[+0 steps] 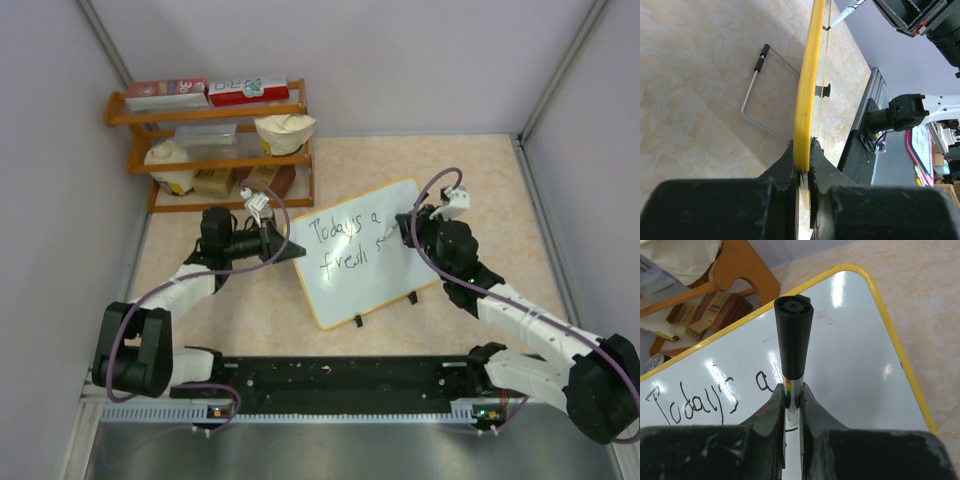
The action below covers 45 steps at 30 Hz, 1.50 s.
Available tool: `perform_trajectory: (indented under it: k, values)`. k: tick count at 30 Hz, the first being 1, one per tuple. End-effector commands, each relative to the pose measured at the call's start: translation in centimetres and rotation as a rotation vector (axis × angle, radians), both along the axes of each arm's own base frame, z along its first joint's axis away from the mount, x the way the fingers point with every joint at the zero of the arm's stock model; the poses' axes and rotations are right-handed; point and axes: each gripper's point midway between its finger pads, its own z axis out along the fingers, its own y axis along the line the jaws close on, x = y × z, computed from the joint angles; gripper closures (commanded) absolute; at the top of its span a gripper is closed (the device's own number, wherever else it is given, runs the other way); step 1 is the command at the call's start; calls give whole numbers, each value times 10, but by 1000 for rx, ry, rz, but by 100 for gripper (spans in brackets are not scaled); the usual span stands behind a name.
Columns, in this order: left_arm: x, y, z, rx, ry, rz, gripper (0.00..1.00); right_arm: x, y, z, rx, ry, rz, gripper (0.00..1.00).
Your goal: Write a sentence on the whiteboard
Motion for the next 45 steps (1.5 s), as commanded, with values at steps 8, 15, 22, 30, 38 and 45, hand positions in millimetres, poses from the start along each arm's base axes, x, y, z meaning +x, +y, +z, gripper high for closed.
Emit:
perform_trajectory:
  k: [8,15,22,30,38,45]
  values:
    - [2,7,-29,105,-65,16,100,8,5,19,34,-50,10,100]
    - [2,7,-31,107,-62,20,100,2,2,-3,7,7,15,100]
    - [2,7,-30,106,-63,16,100,-6,0,-20,-8,47,24,100]
    - [2,7,-30,105,-65,16,100,-10,-4,-25,-16,58,15,100]
    - [2,7,-30,105,-65,16,100,-8,-7,-19,-27,48,1,100]
    - [3,7,-30,106,-65,19,100,-7,-15,-9,-29,30,-39,100]
